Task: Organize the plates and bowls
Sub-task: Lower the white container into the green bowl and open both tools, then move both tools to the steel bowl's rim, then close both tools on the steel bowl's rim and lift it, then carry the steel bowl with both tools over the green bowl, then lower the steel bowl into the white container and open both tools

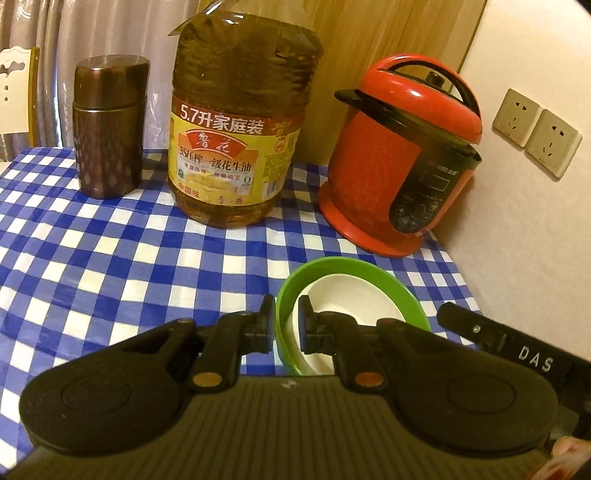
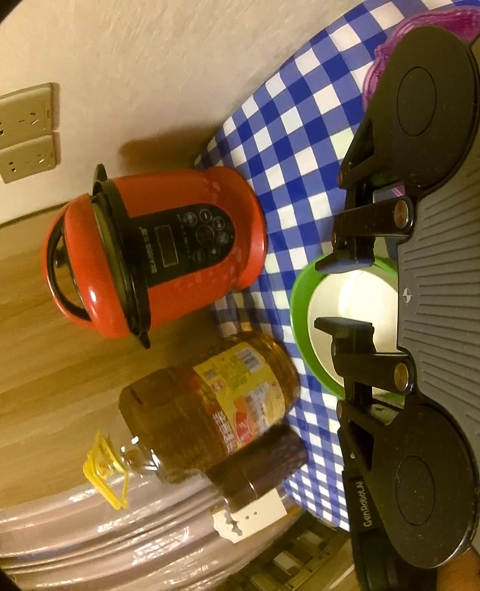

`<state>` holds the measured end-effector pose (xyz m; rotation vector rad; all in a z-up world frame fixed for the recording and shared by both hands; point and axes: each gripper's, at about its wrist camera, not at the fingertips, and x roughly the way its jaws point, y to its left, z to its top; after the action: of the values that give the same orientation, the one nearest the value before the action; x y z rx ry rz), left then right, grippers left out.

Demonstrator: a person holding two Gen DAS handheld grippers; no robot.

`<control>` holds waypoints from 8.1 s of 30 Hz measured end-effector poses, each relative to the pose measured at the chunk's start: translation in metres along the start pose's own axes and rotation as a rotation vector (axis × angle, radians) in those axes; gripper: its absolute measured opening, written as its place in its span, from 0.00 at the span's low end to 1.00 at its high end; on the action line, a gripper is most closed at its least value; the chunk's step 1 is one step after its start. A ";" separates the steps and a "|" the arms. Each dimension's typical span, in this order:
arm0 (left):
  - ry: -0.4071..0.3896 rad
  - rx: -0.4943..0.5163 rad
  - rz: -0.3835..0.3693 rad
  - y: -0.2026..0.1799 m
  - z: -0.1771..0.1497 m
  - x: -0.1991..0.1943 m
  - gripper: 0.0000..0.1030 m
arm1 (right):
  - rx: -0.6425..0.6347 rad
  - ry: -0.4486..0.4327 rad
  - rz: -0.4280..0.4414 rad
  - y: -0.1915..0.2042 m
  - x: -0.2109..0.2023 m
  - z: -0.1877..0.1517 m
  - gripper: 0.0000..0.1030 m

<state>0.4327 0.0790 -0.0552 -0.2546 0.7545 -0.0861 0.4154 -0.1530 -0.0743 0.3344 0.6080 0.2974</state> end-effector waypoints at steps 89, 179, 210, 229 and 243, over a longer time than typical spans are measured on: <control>0.208 -0.164 0.286 0.152 -0.142 -0.131 0.13 | -0.227 0.450 0.248 0.154 -0.008 -0.168 0.33; -0.026 0.035 -0.070 -0.040 0.004 -0.015 0.07 | -0.094 0.062 -0.026 0.007 -0.023 0.007 0.06; 0.087 0.001 -0.030 -0.022 0.006 0.032 0.09 | -0.091 0.133 -0.050 -0.005 0.041 0.010 0.03; 0.104 -0.014 -0.015 -0.019 0.004 0.034 0.10 | -0.098 0.107 -0.031 -0.006 0.052 0.004 0.05; 0.069 -0.051 -0.012 -0.013 0.008 0.029 0.15 | 0.005 0.066 -0.050 -0.028 0.047 0.009 0.50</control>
<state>0.4597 0.0635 -0.0660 -0.3055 0.8246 -0.0872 0.4619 -0.1632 -0.1020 0.3143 0.6808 0.2593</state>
